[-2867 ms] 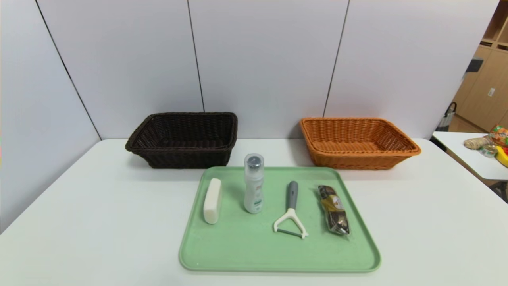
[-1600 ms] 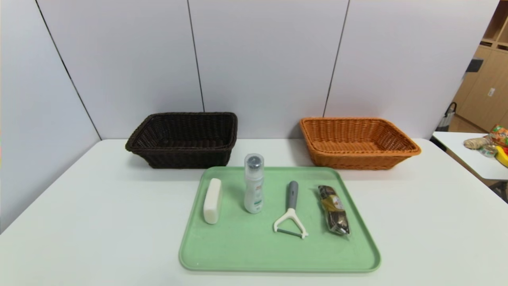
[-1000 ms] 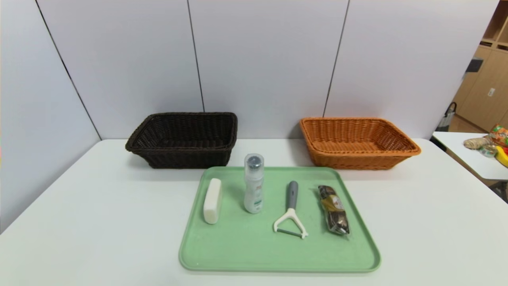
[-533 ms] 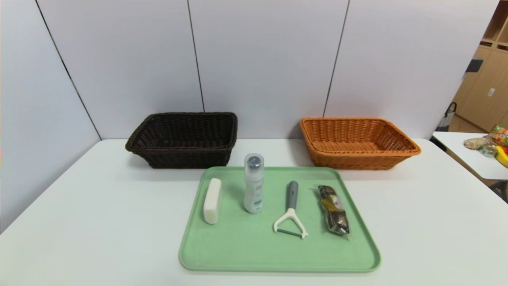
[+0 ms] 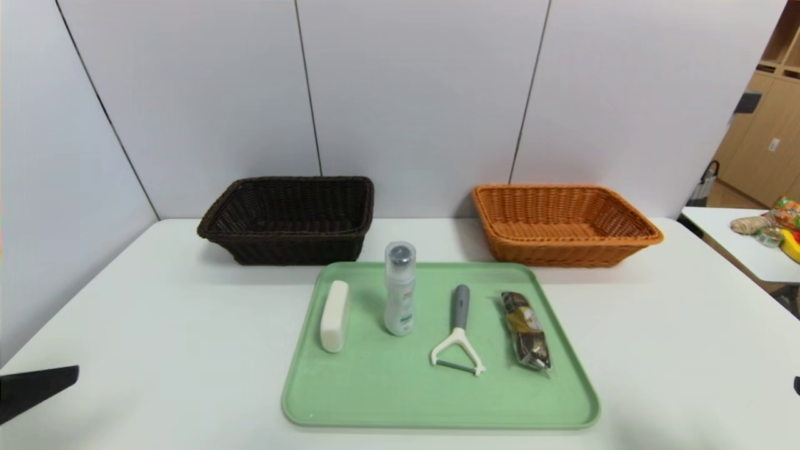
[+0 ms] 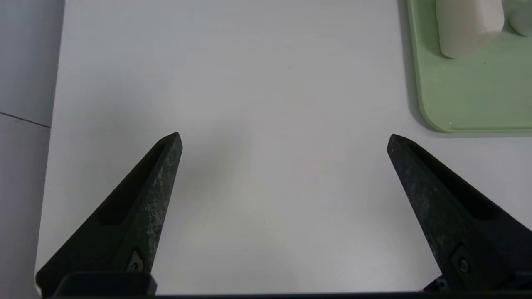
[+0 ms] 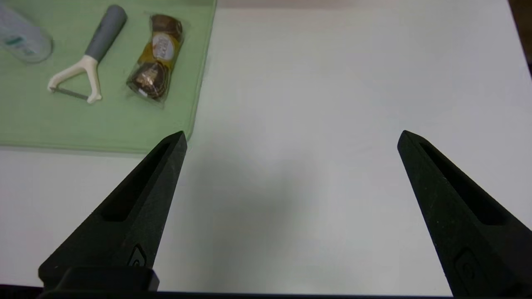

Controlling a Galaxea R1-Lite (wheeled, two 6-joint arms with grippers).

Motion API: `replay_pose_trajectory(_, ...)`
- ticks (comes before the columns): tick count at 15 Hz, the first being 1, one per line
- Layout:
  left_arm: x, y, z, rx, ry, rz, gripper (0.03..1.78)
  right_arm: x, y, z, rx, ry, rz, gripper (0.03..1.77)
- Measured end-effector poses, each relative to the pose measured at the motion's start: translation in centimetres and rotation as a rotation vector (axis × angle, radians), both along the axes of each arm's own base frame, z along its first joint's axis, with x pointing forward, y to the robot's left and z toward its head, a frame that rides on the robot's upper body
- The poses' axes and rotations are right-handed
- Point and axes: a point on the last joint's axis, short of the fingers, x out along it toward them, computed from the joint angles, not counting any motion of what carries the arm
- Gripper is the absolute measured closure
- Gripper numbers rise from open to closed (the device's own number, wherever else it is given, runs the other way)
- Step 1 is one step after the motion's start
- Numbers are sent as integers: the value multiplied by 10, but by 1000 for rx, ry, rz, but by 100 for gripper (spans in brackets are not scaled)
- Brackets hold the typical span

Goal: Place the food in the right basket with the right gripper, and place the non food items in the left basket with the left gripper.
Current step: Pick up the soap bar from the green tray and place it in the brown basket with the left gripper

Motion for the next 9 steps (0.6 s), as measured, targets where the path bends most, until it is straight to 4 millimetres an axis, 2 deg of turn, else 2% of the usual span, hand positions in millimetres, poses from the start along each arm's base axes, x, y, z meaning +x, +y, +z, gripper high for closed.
replay_pose_trajectory(3, 41, -4, 5, -23, 109, -47, 6, 30, 1, 8, -2, 122, 0, 4)
replay_pose_trajectory(5, 61, -14, 8, -62, 160, -82, 6, 54, 1, 12, -1, 187, 4, 4)
replay_pose_trajectory(9, 92, -56, 17, -207, 257, -142, 6, 101, 7, 10, 1, 260, 37, 4)
